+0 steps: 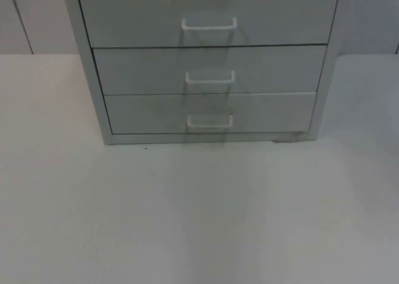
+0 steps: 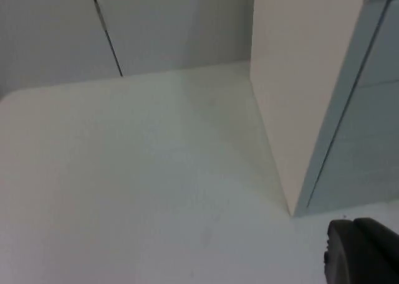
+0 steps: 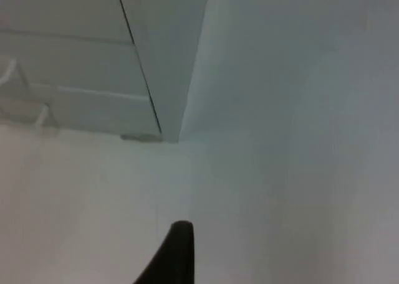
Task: Open the drawer with the left hand, place the block into the drawer with the right hand, then close the drawer with the left hand.
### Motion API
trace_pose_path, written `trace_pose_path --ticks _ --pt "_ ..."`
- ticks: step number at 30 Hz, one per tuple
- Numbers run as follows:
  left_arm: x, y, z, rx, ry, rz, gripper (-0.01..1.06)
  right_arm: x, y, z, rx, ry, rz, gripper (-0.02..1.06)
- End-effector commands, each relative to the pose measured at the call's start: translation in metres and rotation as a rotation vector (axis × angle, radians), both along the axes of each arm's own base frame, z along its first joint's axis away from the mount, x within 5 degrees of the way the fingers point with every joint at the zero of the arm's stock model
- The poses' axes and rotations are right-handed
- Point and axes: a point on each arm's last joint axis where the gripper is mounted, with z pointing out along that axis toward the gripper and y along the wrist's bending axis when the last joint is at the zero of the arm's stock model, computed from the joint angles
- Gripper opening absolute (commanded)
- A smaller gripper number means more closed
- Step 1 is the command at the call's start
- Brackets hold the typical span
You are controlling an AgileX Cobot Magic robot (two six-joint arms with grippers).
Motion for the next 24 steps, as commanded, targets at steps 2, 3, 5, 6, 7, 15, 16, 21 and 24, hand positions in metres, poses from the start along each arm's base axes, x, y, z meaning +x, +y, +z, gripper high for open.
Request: trace_pose_path --ticks 2,3,5,6,7,15,16,21,24 --pt "-0.03 0.001 0.012 -0.012 -0.083 -0.003 0.0 -0.024 -0.003 0.016 0.009 -0.1 0.006 0.92" --pt "-0.041 0.001 0.013 -0.009 -0.124 -0.005 0.0 -0.031 -0.004 0.021 0.016 -0.127 0.006 0.92" --pt "-0.059 0.002 0.003 0.007 -0.171 -0.011 0.0 -0.046 -0.005 0.029 0.045 -0.173 0.008 0.92" --pt "-0.068 0.003 -0.004 0.006 -0.191 -0.009 0.0 -0.051 -0.006 0.032 0.055 -0.189 0.009 0.92" --pt "-0.077 0.003 -0.011 -0.005 -0.215 -0.006 0.0 -0.058 -0.006 0.033 0.063 -0.206 0.01 0.92" --pt "-0.121 0.004 -0.046 -0.017 -0.267 -0.009 0.0 -0.095 -0.01 0.012 0.046 -0.252 0.046 0.92" --pt "-0.128 0.004 -0.048 -0.017 -0.283 -0.011 0.0 -0.102 -0.011 0.007 0.049 -0.252 0.049 0.92" --pt "-0.152 0.005 -0.052 -0.015 -0.312 -0.02 0.0 -0.128 -0.014 -0.007 0.041 -0.279 0.073 0.92" --pt "-0.166 0.005 -0.058 -0.011 -0.294 -0.028 0.0 -0.149 -0.017 -0.012 0.029 -0.3 0.088 0.92"
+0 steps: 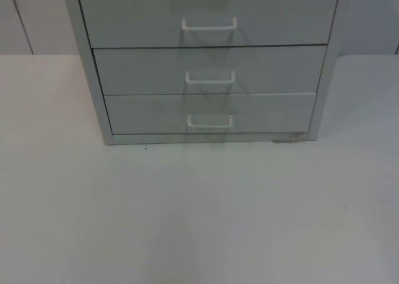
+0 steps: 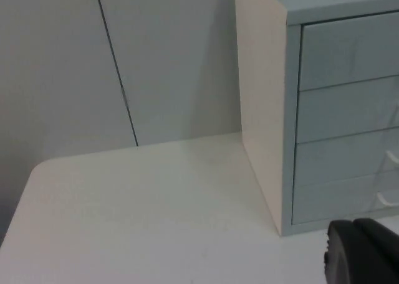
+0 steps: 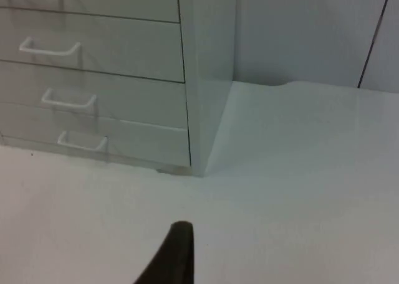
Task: Open the drawer with the left hand, place the block into the drawer with the right hand, then close the drawer with the left hand.
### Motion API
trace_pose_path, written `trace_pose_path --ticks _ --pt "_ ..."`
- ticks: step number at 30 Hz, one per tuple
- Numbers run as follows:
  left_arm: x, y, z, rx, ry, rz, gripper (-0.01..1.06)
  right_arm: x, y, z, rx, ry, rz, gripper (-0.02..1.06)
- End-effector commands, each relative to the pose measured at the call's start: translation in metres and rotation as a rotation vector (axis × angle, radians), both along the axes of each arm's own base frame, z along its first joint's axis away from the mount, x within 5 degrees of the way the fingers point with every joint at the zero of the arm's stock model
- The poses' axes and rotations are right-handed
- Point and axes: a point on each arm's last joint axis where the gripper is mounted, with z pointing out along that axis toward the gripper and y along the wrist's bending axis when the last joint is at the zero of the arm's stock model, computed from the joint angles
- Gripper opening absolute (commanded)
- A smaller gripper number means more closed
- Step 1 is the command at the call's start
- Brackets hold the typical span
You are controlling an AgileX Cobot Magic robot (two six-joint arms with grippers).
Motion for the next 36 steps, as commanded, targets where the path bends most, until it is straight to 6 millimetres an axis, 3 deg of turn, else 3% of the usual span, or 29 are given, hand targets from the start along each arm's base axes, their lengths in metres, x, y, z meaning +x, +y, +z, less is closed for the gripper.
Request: trace_pose_path --ticks 1,6,12,20,36 --pt "-0.013 0.0 -0.008 -0.001 0.026 -0.006 0.0 -0.019 -0.002 -0.005 -0.007 -0.017 0.018 0.92" --pt "-0.029 0.0 -0.012 -0.002 0.0 -0.01 0.0 -0.042 -0.005 -0.011 -0.02 -0.027 0.026 0.92" --pt "-0.025 0.001 -0.028 -0.023 0.105 0.006 0.0 -0.063 -0.008 -0.02 -0.004 -0.046 0.026 0.92" --pt "-0.023 0.0 -0.036 -0.024 0.144 0.007 0.0 -0.061 -0.008 -0.043 0.016 0.102 0.008 0.92" --pt "-0.023 0.003 -0.042 -0.035 0.204 0.043 0.0 -0.055 -0.013 -0.047 -0.005 0.089 -0.06 0.92"
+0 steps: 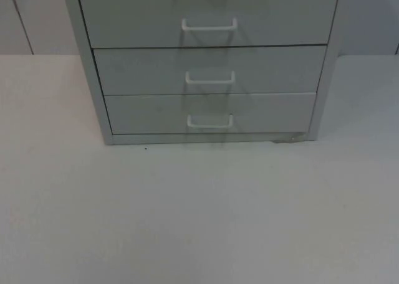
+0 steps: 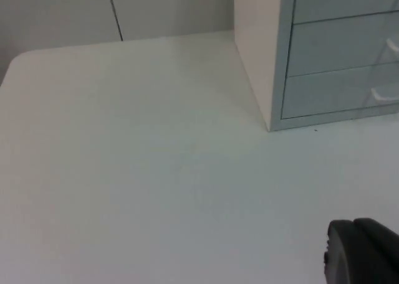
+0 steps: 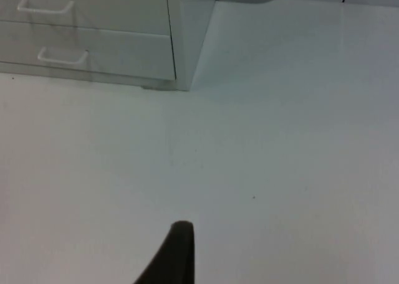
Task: Open the drawer with the left hand, place the block into the drawer with the right hand, then close the drawer with the left hand.
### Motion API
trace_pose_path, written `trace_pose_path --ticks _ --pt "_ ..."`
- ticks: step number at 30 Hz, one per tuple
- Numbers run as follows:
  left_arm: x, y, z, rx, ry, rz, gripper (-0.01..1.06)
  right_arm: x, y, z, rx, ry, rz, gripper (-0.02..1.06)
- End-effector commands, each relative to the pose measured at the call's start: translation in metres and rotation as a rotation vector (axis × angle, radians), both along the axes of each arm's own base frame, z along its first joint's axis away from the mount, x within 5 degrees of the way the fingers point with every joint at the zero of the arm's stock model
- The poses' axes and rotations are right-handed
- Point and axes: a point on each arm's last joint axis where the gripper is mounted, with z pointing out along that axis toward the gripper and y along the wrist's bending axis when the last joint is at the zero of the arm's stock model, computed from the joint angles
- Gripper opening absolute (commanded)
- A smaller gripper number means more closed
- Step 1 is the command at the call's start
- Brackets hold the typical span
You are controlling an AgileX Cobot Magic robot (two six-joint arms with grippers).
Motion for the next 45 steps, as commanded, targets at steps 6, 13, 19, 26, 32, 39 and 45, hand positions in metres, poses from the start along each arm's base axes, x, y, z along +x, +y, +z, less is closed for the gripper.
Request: trace_pose_path --ticks 6,13,19,26,32,39,45 --pt "0.0016 0.0032 -0.0105 0.0 0.058 0.045 0.0 0.0005 -0.0004 0.0002 0.002 -0.015 -0.004 0.92" --pt "0.0016 0.0032 -0.0105 0.0 0.058 0.045 0.0 0.0005 -0.0004 0.0002 0.002 -0.015 -0.004 0.92" --pt "0.0014 0.0008 -0.0103 -0.026 0.06 0.028 0.05 0.0005 -0.0004 0.0002 0.002 -0.015 -0.004 0.92" --pt "0.0014 0.0001 -0.0102 -0.043 0.061 0.028 0.47 0.0005 -0.0004 0.0002 0.002 -0.015 -0.004 0.95" --pt "0.0014 0.0001 -0.0102 -0.043 0.061 0.028 0.93 0.0004 -0.0002 0.0002 0.003 -0.015 -0.003 1.05" --pt "0.0014 0.0001 -0.0102 -0.043 0.061 0.028 0.97 0.0004 -0.0001 0.0002 0.005 -0.015 -0.002 1.05" --pt "0.0014 0.0001 -0.0102 -0.043 0.061 0.028 0.97 0.0004 -0.0001 0.0002 0.005 -0.015 -0.002 1.05"
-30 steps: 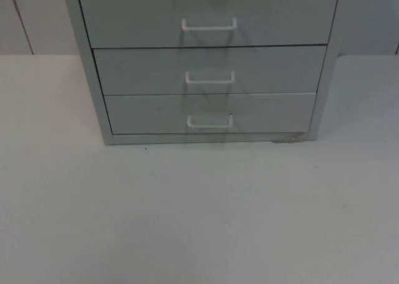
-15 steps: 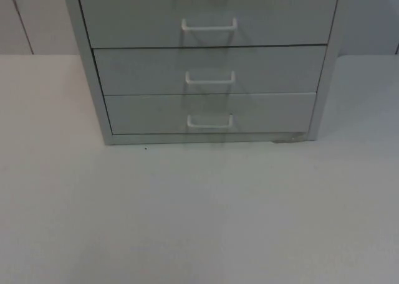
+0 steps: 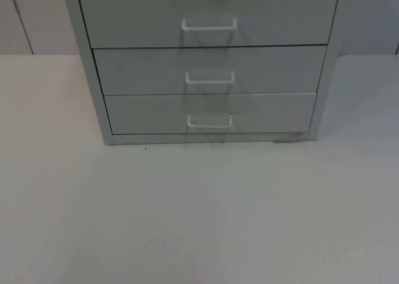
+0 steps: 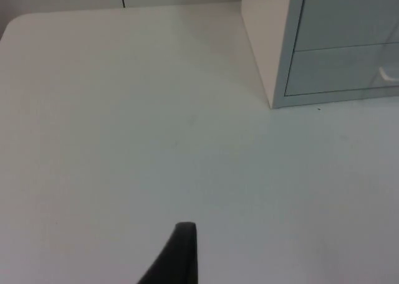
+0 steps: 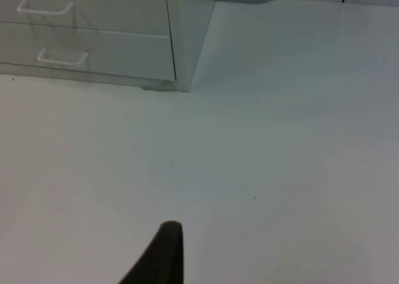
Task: Open the drawer with the left hand, place the block into the drawer with the right hand, then close the drawer with the left hand.
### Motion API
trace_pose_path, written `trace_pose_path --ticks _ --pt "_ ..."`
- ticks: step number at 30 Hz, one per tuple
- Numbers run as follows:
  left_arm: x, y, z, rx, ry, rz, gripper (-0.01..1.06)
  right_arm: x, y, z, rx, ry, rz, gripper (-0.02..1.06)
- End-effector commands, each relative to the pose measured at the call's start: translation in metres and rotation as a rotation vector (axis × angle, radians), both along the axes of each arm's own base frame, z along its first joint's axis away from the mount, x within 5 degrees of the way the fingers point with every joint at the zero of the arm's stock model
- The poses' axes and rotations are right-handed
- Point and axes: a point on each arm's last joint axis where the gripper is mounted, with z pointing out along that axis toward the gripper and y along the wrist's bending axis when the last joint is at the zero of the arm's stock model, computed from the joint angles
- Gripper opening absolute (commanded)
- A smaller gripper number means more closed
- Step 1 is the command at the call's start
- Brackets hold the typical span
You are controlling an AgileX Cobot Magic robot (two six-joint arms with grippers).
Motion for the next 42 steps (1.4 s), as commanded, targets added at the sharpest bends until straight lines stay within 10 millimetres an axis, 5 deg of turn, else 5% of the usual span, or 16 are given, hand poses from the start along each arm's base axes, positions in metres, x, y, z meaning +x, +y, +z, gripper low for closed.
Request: trace_pose_path --ticks 1,42 --pt "-0.0003 -0.001 -0.0011 -0.014 0.003 -0.001 1.0 0.0004 -0.0001 0.0002 0.002 -0.016 0.0 1.05" --pt "-0.0003 -0.0005 -0.0011 -0.009 0.003 0.002 1.05 0.0006 0.0009 0.0002 0.0 -0.016 -0.134 1.05"
